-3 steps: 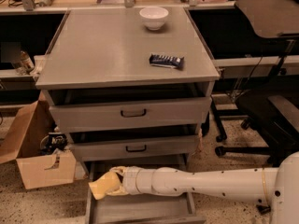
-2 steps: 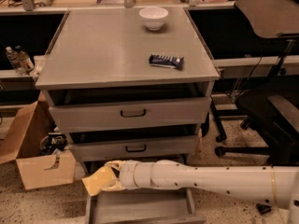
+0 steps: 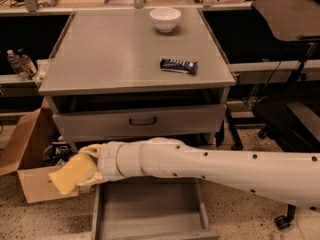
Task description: Pick sponge from bottom drawer and place on counter
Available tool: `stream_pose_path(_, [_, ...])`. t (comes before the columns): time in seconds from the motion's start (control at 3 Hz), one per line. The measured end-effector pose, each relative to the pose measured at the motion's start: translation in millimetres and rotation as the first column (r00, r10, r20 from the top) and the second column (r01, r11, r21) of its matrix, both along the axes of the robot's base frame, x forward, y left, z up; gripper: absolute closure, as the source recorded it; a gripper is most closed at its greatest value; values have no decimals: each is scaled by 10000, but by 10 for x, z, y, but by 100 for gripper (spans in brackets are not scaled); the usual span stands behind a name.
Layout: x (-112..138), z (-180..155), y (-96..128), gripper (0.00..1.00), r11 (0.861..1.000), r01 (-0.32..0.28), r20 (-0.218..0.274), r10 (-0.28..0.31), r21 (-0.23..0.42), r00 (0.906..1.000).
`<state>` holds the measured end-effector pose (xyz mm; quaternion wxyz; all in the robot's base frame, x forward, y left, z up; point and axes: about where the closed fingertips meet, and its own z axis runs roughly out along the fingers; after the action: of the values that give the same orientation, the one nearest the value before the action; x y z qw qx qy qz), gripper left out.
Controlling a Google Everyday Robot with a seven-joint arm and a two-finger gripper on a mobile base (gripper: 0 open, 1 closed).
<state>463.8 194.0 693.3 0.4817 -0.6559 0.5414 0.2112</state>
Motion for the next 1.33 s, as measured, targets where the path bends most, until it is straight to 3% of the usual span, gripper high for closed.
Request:
stream_pose_path(0.67, [114,323,115,100,9999,-144,292,143,18,9995])
stream_pose_path(1.33, [850,1700,380,100,9943,-791,573,751,719,9955])
